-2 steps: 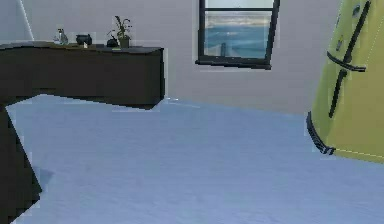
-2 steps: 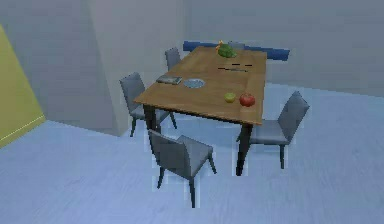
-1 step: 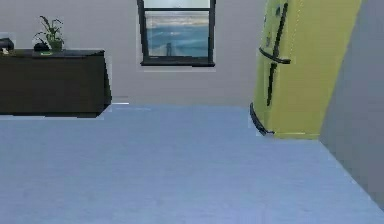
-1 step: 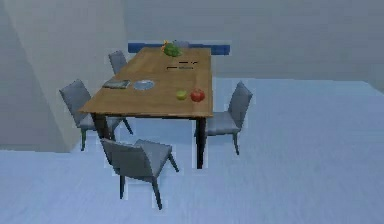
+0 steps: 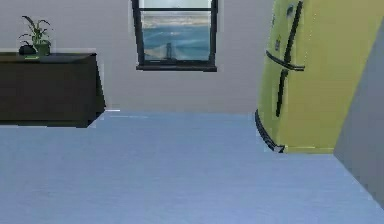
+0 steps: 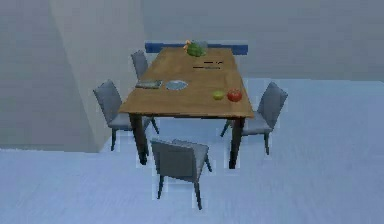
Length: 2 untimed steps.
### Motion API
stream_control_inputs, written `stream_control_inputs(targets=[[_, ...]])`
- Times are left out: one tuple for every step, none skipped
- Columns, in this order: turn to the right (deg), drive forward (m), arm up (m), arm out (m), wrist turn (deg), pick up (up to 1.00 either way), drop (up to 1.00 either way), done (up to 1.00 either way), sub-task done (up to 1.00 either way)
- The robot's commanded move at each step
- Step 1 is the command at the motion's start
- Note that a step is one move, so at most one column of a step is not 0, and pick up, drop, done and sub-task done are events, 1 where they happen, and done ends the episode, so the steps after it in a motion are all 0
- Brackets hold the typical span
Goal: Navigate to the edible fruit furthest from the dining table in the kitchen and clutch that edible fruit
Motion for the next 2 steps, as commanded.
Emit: stream_control_inputs(targets=[[-45.0, 0.0, 0.0, 0.0, 0.0, 0.0, 0.0, 0.0, 0.0], [0.0, 1.0, 0.0, 0.0, 0.0, 0.0, 0.0, 0.0, 0.0]])
